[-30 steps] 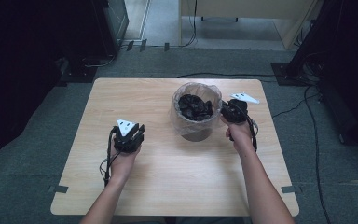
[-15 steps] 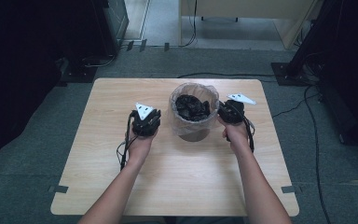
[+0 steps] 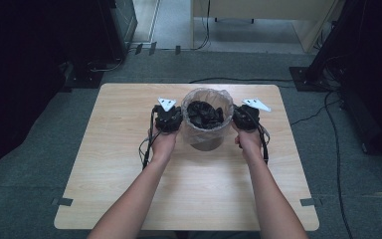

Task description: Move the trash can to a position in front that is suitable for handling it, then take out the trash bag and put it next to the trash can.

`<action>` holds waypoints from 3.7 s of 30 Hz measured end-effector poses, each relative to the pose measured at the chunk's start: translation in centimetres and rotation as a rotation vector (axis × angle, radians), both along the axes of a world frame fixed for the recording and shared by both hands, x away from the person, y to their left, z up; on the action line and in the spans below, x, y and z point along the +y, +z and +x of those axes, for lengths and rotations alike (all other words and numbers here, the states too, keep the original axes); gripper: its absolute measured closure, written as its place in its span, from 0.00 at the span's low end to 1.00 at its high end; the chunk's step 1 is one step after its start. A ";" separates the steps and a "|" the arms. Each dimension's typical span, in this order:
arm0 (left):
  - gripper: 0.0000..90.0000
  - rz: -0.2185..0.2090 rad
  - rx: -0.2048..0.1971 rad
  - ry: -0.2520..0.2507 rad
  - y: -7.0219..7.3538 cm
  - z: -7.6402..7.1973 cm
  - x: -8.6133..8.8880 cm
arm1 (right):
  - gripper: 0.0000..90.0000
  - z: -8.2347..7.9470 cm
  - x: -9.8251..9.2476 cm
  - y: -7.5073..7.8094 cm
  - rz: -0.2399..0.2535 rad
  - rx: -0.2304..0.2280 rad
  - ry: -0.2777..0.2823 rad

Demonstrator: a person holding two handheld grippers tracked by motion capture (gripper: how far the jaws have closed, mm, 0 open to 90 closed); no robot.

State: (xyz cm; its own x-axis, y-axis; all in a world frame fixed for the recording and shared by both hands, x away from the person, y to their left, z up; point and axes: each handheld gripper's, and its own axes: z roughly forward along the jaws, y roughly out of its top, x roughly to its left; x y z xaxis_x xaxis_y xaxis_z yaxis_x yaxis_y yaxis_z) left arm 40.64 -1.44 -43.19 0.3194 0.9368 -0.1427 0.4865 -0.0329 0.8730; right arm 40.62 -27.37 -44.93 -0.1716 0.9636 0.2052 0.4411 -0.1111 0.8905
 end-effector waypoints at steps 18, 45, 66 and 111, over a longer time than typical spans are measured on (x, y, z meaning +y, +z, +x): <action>1.00 0.026 0.000 -0.061 0.0 -1.3 1.7 | 1.00 -1.4 0.9 -0.3 -0.017 -0.020 0.105; 1.00 0.057 -0.062 -0.057 -0.3 -10.4 6.9 | 1.00 -9.0 5.7 0.1 -0.056 0.005 0.195; 0.43 -0.026 -0.085 0.082 -1.9 -15.4 12.1 | 0.82 -12.9 3.3 0.4 0.017 -0.022 0.250; 0.23 0.167 0.132 -0.062 -8.5 -16.0 13.0 | 0.32 -13.8 0.5 -7.4 -0.161 0.244 0.085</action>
